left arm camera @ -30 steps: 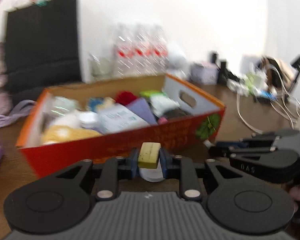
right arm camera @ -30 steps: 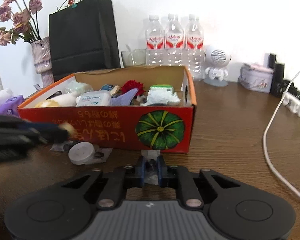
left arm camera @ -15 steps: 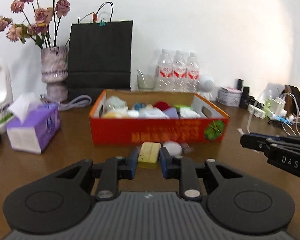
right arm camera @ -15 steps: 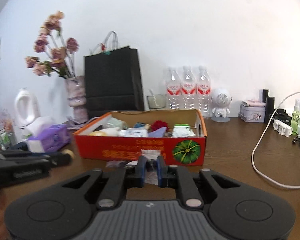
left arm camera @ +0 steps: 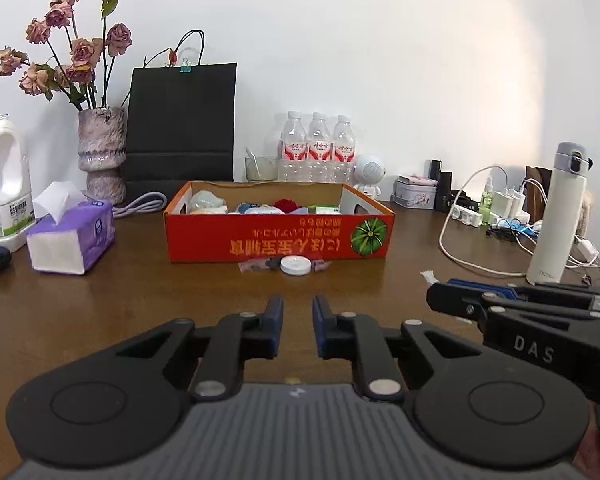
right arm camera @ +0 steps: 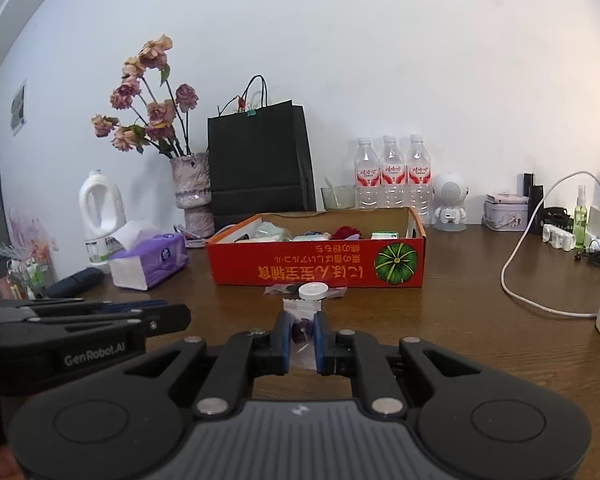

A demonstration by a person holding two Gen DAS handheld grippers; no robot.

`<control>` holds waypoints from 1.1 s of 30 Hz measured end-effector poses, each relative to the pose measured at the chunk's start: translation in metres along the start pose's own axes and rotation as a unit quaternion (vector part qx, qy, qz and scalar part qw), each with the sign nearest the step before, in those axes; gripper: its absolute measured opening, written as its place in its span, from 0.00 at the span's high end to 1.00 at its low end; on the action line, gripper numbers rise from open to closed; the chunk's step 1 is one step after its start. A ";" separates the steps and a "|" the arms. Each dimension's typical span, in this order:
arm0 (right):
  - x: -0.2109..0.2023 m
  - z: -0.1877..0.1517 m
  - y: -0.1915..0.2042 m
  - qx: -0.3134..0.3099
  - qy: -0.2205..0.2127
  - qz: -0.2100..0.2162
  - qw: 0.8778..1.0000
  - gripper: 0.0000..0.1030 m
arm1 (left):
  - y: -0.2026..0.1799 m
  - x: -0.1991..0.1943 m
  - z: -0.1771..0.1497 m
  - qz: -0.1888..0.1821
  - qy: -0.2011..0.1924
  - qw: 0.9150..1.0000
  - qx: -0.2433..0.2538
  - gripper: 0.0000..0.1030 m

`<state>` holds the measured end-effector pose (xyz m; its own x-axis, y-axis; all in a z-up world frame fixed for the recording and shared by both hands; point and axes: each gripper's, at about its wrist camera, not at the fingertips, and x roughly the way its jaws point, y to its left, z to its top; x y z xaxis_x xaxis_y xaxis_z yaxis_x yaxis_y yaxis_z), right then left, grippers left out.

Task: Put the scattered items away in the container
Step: 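Carry the sponge and packet into the box and open both tools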

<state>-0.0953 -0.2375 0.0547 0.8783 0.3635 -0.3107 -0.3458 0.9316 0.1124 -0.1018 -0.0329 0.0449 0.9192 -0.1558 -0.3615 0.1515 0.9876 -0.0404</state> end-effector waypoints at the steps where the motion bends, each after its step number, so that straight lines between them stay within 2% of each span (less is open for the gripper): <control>1: -0.002 -0.001 0.000 0.000 0.000 0.000 1.000 0.90 | 0.000 -0.003 -0.002 -0.001 0.000 1.000 0.001 0.86; 3: -0.003 -0.002 0.000 -0.004 0.002 -0.004 1.000 0.90 | 0.001 -0.004 -0.007 0.004 0.002 1.000 0.005 0.86; 5: -0.003 -0.004 -0.003 -0.004 0.006 -0.009 1.000 0.90 | 0.009 -0.002 -0.013 0.005 0.025 1.000 -0.002 0.79; 7: -0.004 -0.007 -0.007 0.000 0.011 -0.013 1.000 0.90 | 0.017 -0.005 -0.021 -0.007 0.044 0.999 -0.007 0.52; 9: -0.004 -0.012 -0.012 0.005 0.019 -0.014 1.000 0.90 | 0.018 -0.006 -0.029 -0.009 0.060 0.998 -0.001 0.46; 13: 0.005 -0.019 -0.020 0.018 0.040 -0.014 0.999 0.90 | 0.017 0.017 -0.037 -0.017 0.096 0.995 -0.010 0.43; 15: 0.007 -0.018 -0.019 0.013 0.041 -0.013 0.999 0.90 | 0.016 0.029 -0.036 -0.029 0.118 0.992 -0.021 0.43; 17: 0.007 -0.017 -0.019 0.010 0.039 -0.011 0.999 0.90 | 0.017 0.039 -0.034 -0.027 0.134 0.990 -0.024 0.39; 18: 0.008 -0.016 -0.020 0.010 0.040 -0.011 0.999 0.90 | 0.017 0.043 -0.032 -0.020 0.136 0.990 -0.021 0.39; 20: 0.013 -0.016 -0.022 0.011 0.045 -0.014 0.999 0.90 | 0.018 0.049 -0.030 -0.004 0.140 0.990 -0.020 0.48; 21: 0.017 -0.016 -0.022 0.012 0.048 -0.015 0.999 0.90 | 0.019 0.050 -0.028 -0.007 0.137 0.990 -0.023 0.69; 23: 0.026 -0.014 -0.024 0.013 0.052 -0.018 0.998 0.90 | 0.022 0.053 -0.028 -0.024 0.133 0.990 -0.035 0.70; 27: 0.045 0.002 -0.034 0.017 0.050 -0.023 0.998 0.90 | 0.023 0.058 -0.016 -0.026 0.115 0.993 -0.031 0.70; 30: 0.068 0.026 -0.047 0.020 0.050 -0.025 0.998 0.90 | 0.027 0.073 0.013 -0.054 0.089 0.994 -0.036 0.70; 33: 0.097 0.058 -0.061 0.028 0.039 -0.028 0.998 0.90 | 0.021 0.095 0.055 -0.067 0.039 0.997 0.006 0.70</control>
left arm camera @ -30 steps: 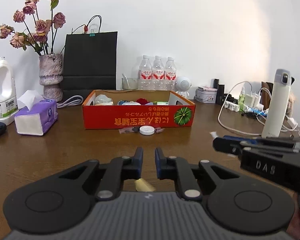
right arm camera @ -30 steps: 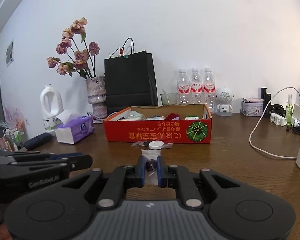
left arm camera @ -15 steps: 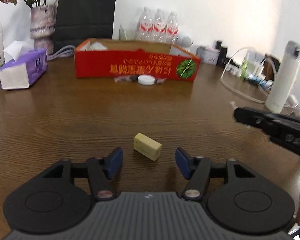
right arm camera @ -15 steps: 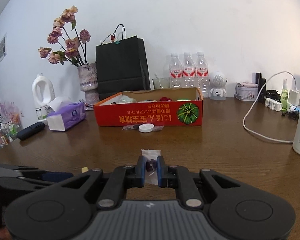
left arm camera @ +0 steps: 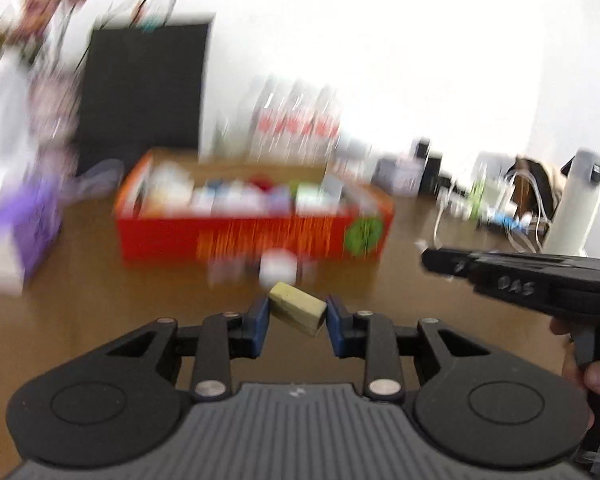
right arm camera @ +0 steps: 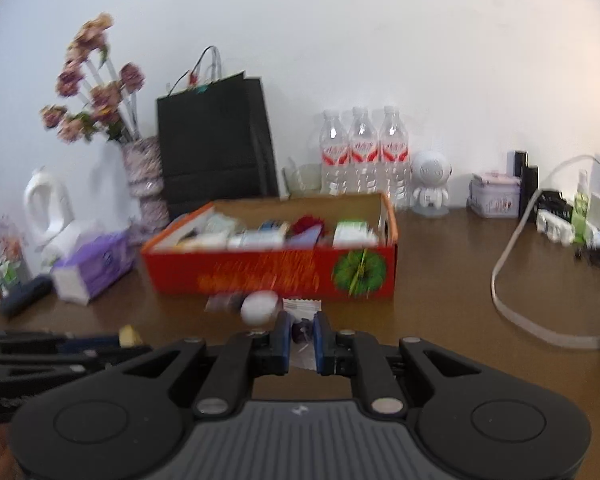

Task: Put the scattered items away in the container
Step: 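Carry the sponge and packet into the box and open both tools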

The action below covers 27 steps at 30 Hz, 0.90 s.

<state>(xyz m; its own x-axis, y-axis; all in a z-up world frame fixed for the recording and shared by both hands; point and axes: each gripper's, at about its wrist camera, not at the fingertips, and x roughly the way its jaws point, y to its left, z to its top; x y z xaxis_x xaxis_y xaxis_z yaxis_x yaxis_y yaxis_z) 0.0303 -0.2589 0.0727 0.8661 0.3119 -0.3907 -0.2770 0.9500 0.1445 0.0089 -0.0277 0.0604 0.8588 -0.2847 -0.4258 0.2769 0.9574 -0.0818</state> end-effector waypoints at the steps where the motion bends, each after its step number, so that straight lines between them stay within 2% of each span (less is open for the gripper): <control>1: 0.008 0.013 -0.004 0.005 -0.008 0.002 1.000 0.90 | -0.001 0.011 0.015 -0.003 -0.009 1.000 0.017 0.70; 4: 0.042 0.050 -0.017 0.015 -0.019 0.007 1.000 0.90 | 0.000 0.059 0.058 -0.021 -0.014 0.999 0.041 0.70; 8: 0.112 0.084 -0.039 0.054 0.030 0.030 0.998 0.90 | 0.011 0.132 0.094 -0.029 0.014 0.999 0.012 0.70; 12: 0.165 0.088 -0.052 0.050 0.064 0.006 0.997 0.89 | 0.022 0.176 0.103 -0.027 0.030 0.999 -0.014 0.70; 15: 0.191 0.081 -0.061 0.059 0.091 -0.003 0.994 0.84 | 0.028 0.198 0.103 -0.033 0.051 0.998 -0.033 0.70; 16: 0.195 0.078 -0.066 0.070 0.094 -0.005 0.993 0.79 | 0.028 0.203 0.102 -0.033 0.056 0.997 -0.034 0.70; 18: 0.195 0.074 -0.074 0.093 0.083 0.007 0.992 0.78 | 0.027 0.209 0.100 -0.035 0.062 0.997 -0.029 0.70; 20: 0.190 0.074 -0.081 0.120 0.070 0.015 0.990 0.72 | 0.025 0.214 0.098 -0.039 0.069 0.996 -0.026 0.70; 25: 0.165 0.080 -0.095 0.168 0.015 0.031 0.985 0.57 | 0.006 0.234 0.092 -0.078 0.103 0.992 0.004 0.69; 27: 0.162 0.081 -0.096 0.169 0.004 0.031 0.985 0.56 | -0.003 0.240 0.092 -0.080 0.107 0.991 0.012 0.67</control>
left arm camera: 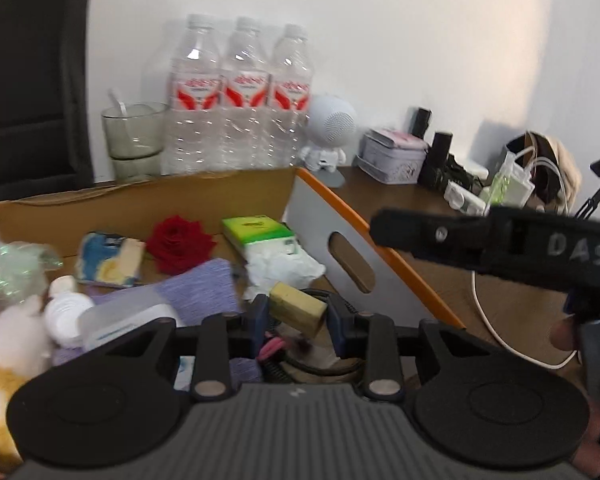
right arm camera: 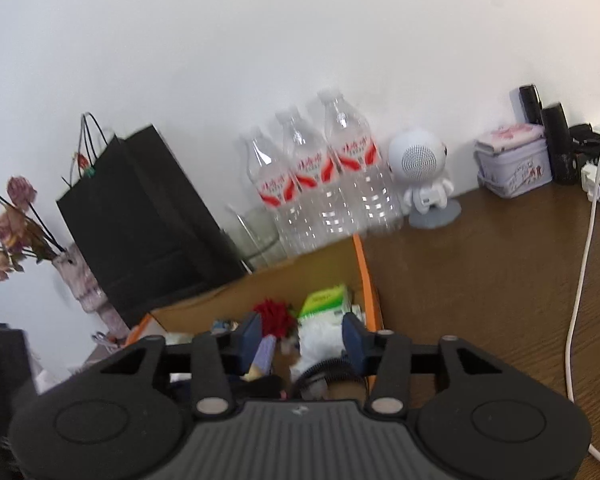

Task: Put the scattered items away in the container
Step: 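Carry the sponge and packet into the box and open both tools, then move both tools back toward the white round lid and small packets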

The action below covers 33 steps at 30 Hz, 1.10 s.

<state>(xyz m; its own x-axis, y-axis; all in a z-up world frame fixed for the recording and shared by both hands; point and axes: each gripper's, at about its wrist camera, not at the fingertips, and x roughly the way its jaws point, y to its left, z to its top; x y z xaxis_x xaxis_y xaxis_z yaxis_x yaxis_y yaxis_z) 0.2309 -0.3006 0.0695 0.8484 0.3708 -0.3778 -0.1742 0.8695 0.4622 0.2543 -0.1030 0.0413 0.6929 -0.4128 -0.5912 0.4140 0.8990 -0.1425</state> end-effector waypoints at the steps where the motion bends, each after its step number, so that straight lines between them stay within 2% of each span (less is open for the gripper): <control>1: -0.002 0.000 0.000 0.001 -0.003 0.001 1.000 0.56 | -0.002 0.002 0.001 -0.001 -0.001 1.000 0.003 0.59; 3: -0.004 0.000 -0.001 0.005 -0.008 0.010 1.000 0.56 | 0.000 -0.002 0.002 0.003 -0.013 1.000 0.001 0.51; 5: -0.006 0.001 -0.003 0.007 -0.012 0.017 1.000 0.56 | 0.010 -0.015 0.001 -0.006 -0.033 0.999 -0.018 0.34; 6: -0.006 0.001 -0.003 0.009 -0.014 0.016 1.000 0.56 | 0.016 -0.022 0.001 -0.014 -0.038 0.999 -0.029 0.21; 8: -0.005 0.002 -0.004 0.013 -0.009 0.018 1.000 0.56 | 0.025 -0.039 0.002 -0.006 -0.047 0.998 -0.041 0.20; 12: 0.000 -0.001 0.005 -0.011 0.012 0.016 1.000 0.55 | 0.039 -0.078 -0.011 0.062 -0.077 0.993 -0.068 0.14; 15: 0.006 -0.007 0.013 -0.025 0.031 0.020 0.999 0.55 | 0.046 -0.096 -0.028 0.091 -0.088 0.987 -0.097 0.13; 17: 0.010 -0.011 0.021 -0.038 0.044 0.013 0.998 0.55 | 0.046 -0.102 -0.035 0.108 -0.091 0.986 -0.092 0.11; 20: 0.015 -0.017 0.032 -0.056 0.057 0.003 0.997 0.55 | 0.045 -0.106 -0.039 0.119 -0.087 0.985 -0.088 0.09; 24: 0.008 -0.019 0.049 -0.077 0.055 0.002 0.996 0.55 | 0.047 -0.112 -0.043 0.126 -0.089 0.984 -0.092 0.09; 29: -0.004 -0.020 0.066 -0.088 0.068 -0.021 0.994 0.52 | 0.042 -0.141 -0.056 0.124 -0.102 0.983 -0.084 0.04; 31: -0.017 -0.024 0.075 -0.095 0.060 -0.015 0.994 0.51 | 0.037 -0.152 -0.065 0.130 -0.103 0.983 -0.076 0.04; 33: -0.032 -0.031 0.079 -0.090 0.054 -0.002 0.994 0.47 | 0.034 -0.161 -0.074 0.146 -0.100 0.981 -0.083 0.04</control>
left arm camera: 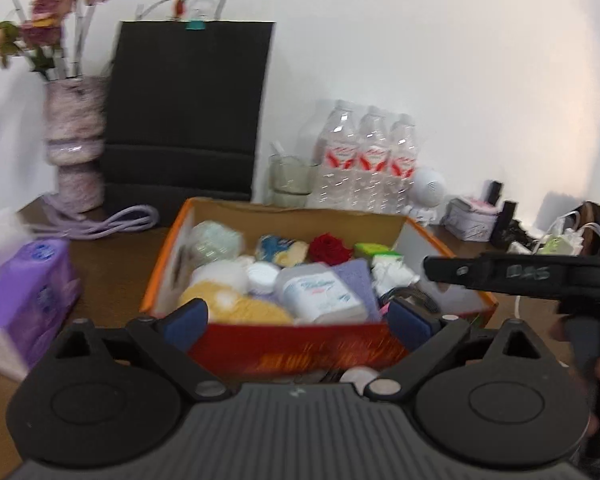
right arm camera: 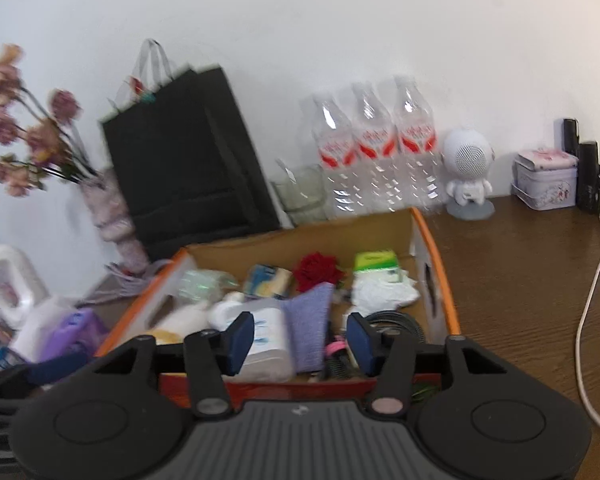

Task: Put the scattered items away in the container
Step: 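Move both tools back toward the white round lid and small packets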

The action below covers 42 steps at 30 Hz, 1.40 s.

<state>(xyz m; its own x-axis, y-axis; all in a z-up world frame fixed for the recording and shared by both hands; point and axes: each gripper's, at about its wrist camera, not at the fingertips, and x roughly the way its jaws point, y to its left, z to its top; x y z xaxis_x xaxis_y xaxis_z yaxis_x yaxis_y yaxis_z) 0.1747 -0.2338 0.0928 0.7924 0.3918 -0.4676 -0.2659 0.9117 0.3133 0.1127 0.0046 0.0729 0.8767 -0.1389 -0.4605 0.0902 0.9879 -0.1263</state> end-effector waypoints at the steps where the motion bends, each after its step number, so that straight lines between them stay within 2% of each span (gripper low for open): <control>1: -0.004 -0.005 0.002 0.003 0.005 0.002 1.000 0.46 | 0.001 -0.007 -0.004 -0.001 -0.001 1.000 -0.006 0.04; 5: -0.018 -0.022 0.016 -0.002 0.025 -0.012 1.000 0.46 | 0.005 -0.034 -0.022 -0.016 -0.003 1.000 -0.018 0.04; 8: -0.044 -0.040 0.021 0.005 0.007 -0.002 1.000 0.46 | 0.001 -0.051 -0.036 0.004 0.001 1.000 -0.007 0.04; 13: -0.083 -0.087 0.026 0.009 0.005 -0.029 1.000 0.46 | 0.002 -0.087 -0.073 0.016 0.008 0.999 -0.027 0.04; 22: -0.161 -0.157 0.046 -0.038 -0.014 -0.061 0.997 0.45 | -0.006 -0.158 -0.120 0.026 -0.014 1.000 0.004 0.03; 24: -0.177 -0.171 0.051 -0.056 -0.020 -0.069 0.996 0.45 | -0.005 -0.172 -0.133 0.041 -0.015 0.999 0.009 0.03; 27: -0.200 -0.187 0.055 -0.065 -0.024 -0.067 0.995 0.45 | -0.004 -0.191 -0.149 0.060 -0.014 0.998 0.009 0.03; 31: -0.221 -0.205 0.057 -0.068 -0.022 -0.057 0.996 0.45 | -0.004 -0.217 -0.163 0.062 -0.028 0.997 0.021 0.03; 36: -0.220 -0.216 0.058 -0.083 -0.028 -0.060 0.994 0.45 | -0.005 -0.215 -0.161 0.063 -0.032 0.997 0.028 0.03; 42: -0.179 -0.189 0.055 -0.099 0.003 -0.052 0.994 0.45 | -0.005 -0.175 -0.139 0.041 -0.011 0.998 0.037 0.07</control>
<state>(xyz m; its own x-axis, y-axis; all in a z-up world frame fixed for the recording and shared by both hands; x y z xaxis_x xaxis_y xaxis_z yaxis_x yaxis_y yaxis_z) -0.0858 -0.2303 0.0378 0.8186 0.2939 -0.4934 -0.2856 0.9537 0.0942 -0.1068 0.0141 0.0321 0.8924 -0.0570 -0.4475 0.0519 0.9984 -0.0237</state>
